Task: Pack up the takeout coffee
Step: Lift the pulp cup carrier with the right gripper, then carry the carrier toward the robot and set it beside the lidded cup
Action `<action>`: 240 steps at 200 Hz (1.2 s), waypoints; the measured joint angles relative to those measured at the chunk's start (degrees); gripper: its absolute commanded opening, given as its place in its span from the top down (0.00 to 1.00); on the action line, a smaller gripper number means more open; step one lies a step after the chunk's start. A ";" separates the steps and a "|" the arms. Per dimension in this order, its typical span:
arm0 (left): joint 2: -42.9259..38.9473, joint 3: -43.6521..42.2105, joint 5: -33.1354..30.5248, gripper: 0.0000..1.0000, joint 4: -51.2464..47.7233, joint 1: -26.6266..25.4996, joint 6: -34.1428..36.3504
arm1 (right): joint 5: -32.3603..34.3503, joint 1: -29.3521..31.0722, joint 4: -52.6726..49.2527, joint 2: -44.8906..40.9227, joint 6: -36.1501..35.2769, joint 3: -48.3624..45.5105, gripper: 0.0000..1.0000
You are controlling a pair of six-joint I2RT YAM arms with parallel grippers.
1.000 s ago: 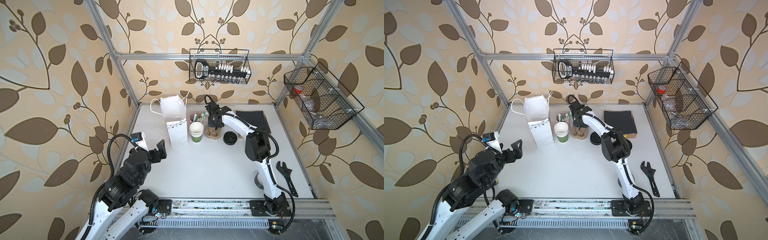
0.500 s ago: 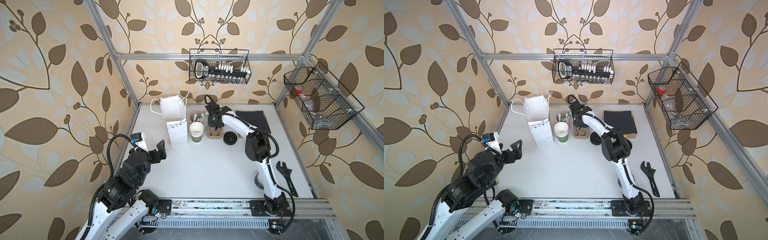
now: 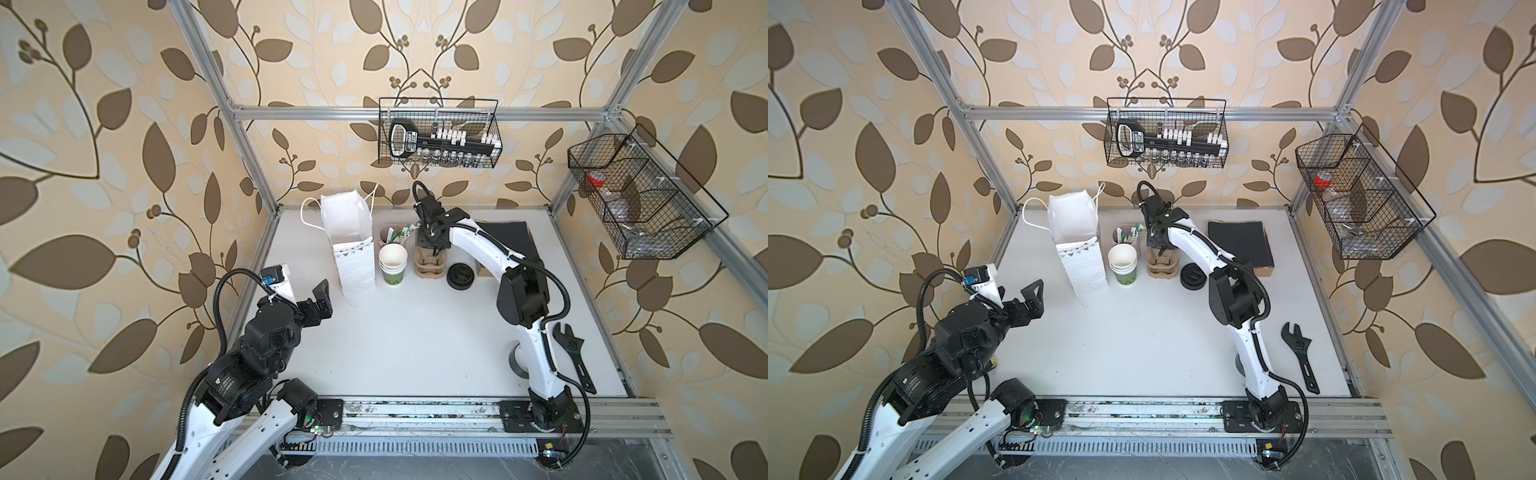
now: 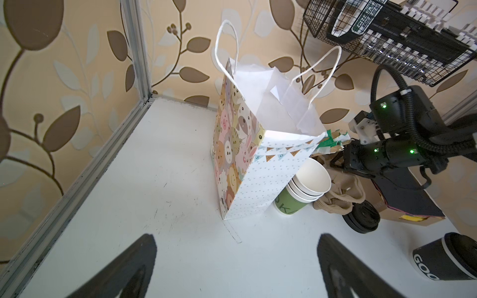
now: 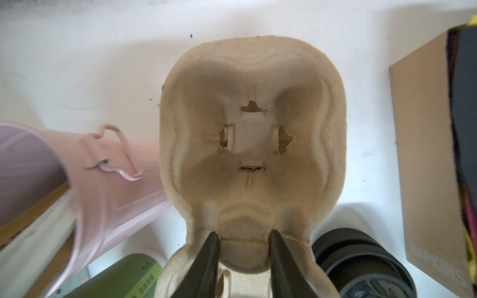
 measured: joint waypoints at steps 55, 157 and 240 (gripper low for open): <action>0.00 -0.02 -0.87 0.01 0.02 -0.37 0.04 | -0.02 0.00 1.90 -11.30 -0.90 -11.50 0.67; -0.07 -0.02 -0.92 0.01 0.20 -1.11 0.04 | 1.60 0.70 9.16 -55.67 -2.80 -57.99 0.65; -0.04 -0.02 -0.92 0.01 0.42 -1.49 0.04 | 1.55 0.70 11.58 -63.69 -1.09 -76.48 0.62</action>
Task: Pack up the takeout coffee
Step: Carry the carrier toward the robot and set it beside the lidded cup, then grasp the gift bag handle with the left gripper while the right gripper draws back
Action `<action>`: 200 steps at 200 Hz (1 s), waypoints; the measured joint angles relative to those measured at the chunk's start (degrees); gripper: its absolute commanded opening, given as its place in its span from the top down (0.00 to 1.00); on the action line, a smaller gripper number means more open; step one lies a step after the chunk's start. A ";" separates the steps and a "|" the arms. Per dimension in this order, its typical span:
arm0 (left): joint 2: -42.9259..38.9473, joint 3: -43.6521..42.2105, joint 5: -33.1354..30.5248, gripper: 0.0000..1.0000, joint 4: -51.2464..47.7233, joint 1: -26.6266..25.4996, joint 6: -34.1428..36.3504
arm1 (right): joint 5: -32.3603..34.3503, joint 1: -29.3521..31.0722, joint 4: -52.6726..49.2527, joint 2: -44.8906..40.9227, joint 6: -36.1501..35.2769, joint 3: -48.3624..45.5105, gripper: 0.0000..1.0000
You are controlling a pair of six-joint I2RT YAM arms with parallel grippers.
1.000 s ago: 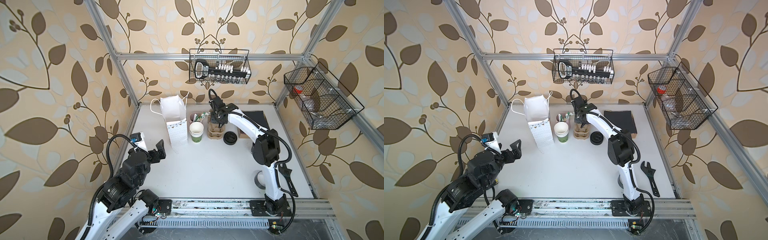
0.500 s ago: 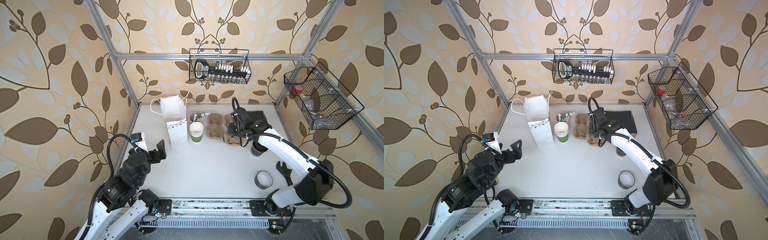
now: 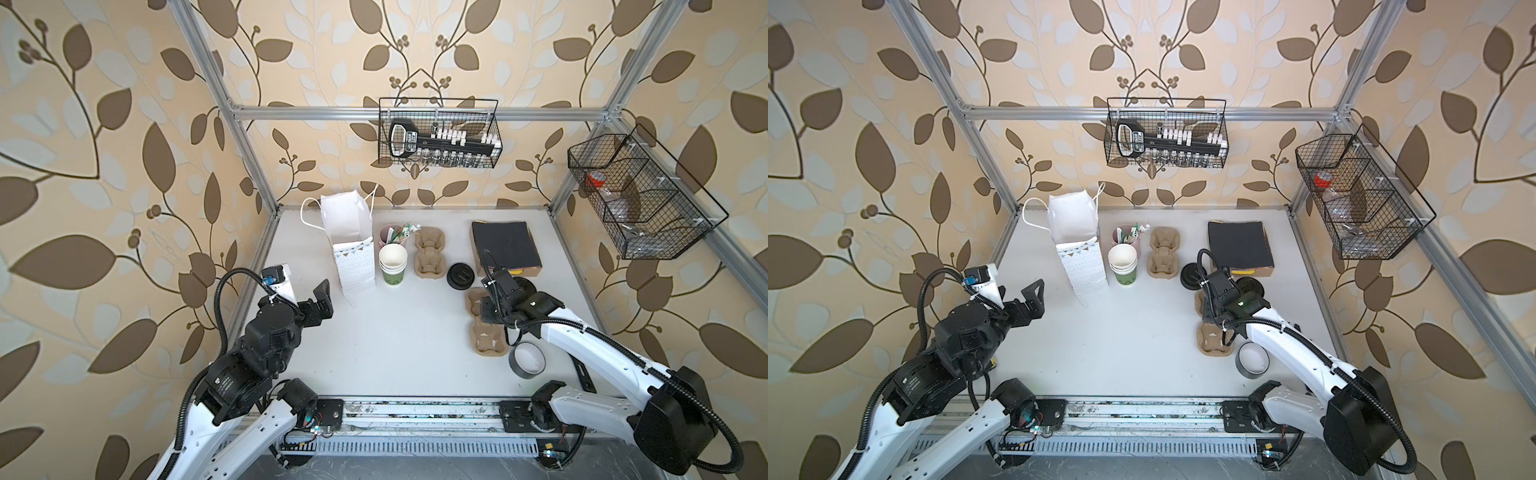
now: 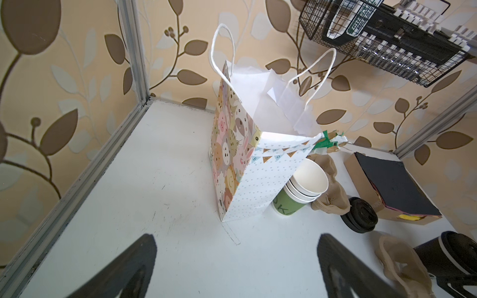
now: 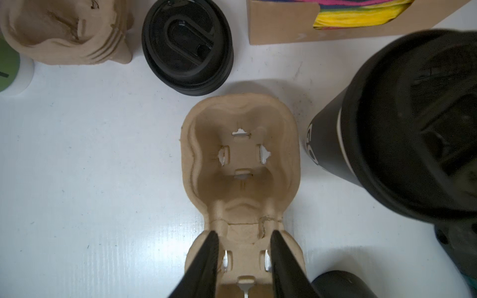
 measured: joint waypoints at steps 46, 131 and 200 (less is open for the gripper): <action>0.17 0.00 -0.02 0.01 0.00 0.00 0.00 | -1.16 2.56 3.87 3.48 0.04 0.72 0.57; 17.40 11.93 2.01 0.01 -2.32 1.05 -0.17 | 1.31 12.57 3.19 7.39 -1.36 19.45 0.18; 38.34 35.43 8.83 0.02 -9.94 15.54 -2.91 | 4.42 17.31 -0.61 5.66 -1.70 20.41 0.02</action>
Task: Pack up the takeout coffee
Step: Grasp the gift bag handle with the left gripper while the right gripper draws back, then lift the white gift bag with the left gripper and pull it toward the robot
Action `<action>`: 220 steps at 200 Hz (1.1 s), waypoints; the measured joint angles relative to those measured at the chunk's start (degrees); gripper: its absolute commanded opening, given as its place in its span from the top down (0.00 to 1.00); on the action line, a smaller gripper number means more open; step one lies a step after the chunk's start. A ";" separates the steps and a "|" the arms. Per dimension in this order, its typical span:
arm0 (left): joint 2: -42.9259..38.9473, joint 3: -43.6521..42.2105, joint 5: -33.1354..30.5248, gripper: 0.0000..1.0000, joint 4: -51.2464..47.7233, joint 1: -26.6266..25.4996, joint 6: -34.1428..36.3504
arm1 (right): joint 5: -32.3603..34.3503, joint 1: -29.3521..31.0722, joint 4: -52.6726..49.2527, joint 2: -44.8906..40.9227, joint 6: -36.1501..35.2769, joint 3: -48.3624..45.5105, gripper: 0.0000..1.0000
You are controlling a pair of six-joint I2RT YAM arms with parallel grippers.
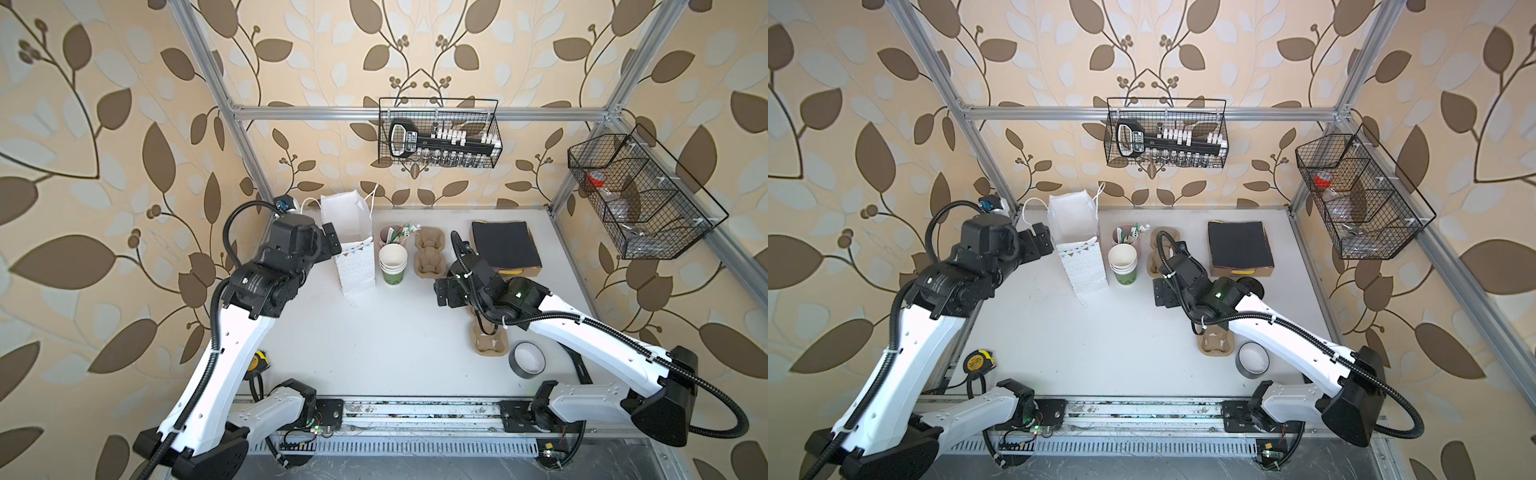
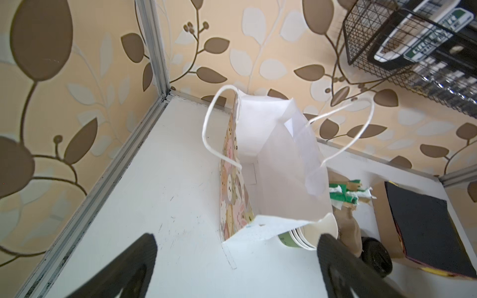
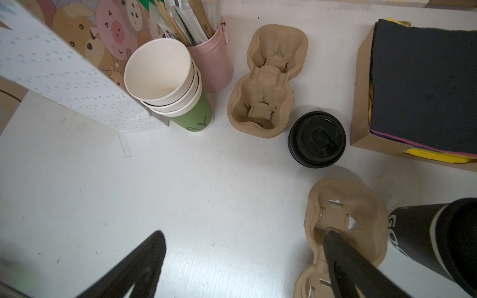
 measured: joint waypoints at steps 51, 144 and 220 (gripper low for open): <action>11.87 2.91 7.39 0.08 -3.96 4.90 -1.92 | 3.67 2.69 -3.48 -7.76 0.02 0.00 0.01; 21.75 10.97 9.42 0.33 -5.79 6.03 -3.56 | 8.55 8.24 -7.87 -11.74 1.62 -0.74 0.00; 25.81 11.15 9.14 0.59 -6.45 6.03 -3.82 | 9.81 9.73 -8.79 -12.61 1.99 -0.85 0.00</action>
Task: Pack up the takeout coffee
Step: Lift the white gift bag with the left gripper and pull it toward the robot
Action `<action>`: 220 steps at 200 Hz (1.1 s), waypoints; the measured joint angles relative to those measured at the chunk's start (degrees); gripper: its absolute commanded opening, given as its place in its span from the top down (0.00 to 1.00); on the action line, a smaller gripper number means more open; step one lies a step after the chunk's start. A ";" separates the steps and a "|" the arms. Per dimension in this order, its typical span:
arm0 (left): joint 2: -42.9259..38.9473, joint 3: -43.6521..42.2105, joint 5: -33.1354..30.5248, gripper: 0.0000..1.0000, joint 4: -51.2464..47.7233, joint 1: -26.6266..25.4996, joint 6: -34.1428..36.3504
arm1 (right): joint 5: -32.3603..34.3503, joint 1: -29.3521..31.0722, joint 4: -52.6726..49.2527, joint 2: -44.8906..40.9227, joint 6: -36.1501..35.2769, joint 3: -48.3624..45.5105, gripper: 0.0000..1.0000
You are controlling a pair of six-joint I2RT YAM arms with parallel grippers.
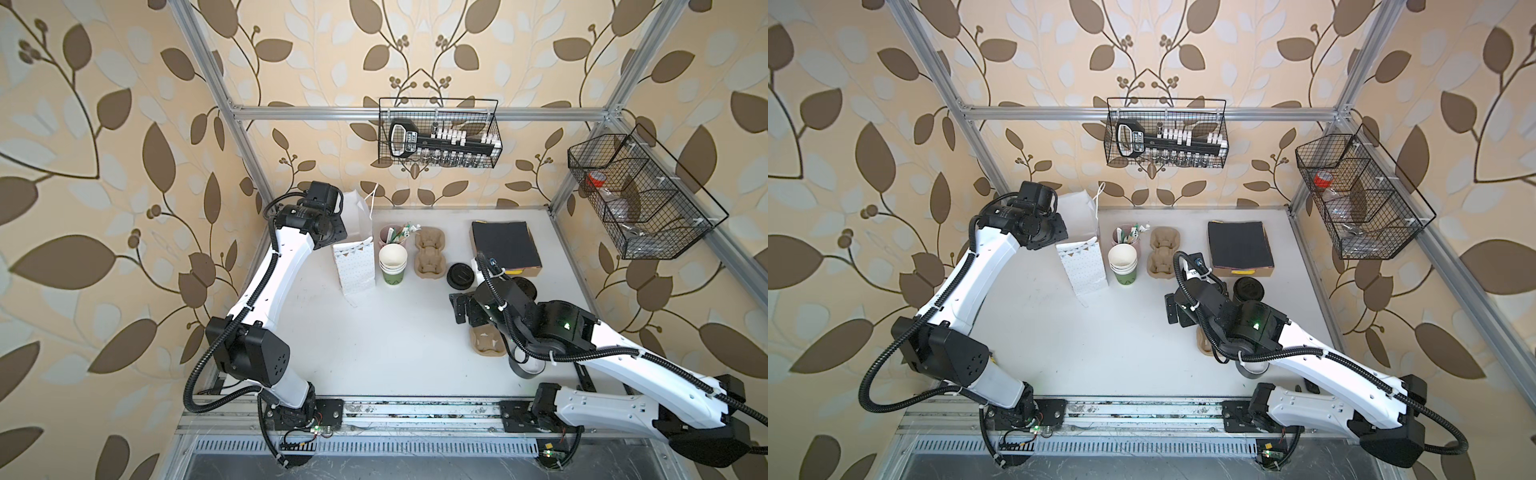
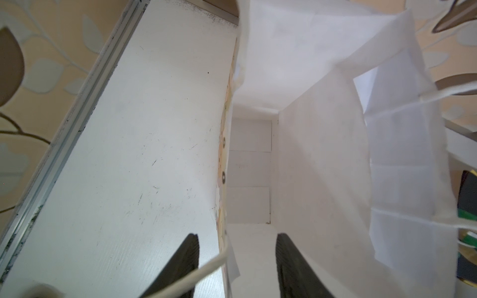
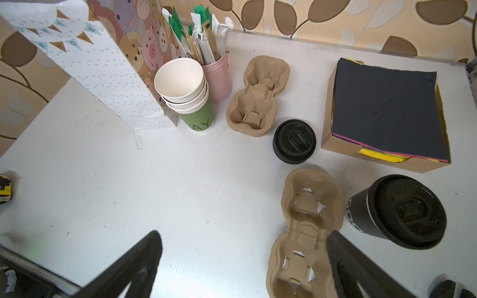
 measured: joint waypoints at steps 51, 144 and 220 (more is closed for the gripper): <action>1.36 1.05 -0.44 0.76 -0.24 0.35 0.59 | 0.35 0.57 -0.35 0.00 0.20 0.00 0.00; 2.14 2.45 -1.66 1.00 -1.79 1.14 0.66 | 0.55 0.63 -0.39 0.00 0.63 -0.42 0.00; -11.30 3.48 -3.06 1.00 -4.57 1.51 0.46 | 0.50 0.68 -0.37 0.00 0.66 -0.94 0.00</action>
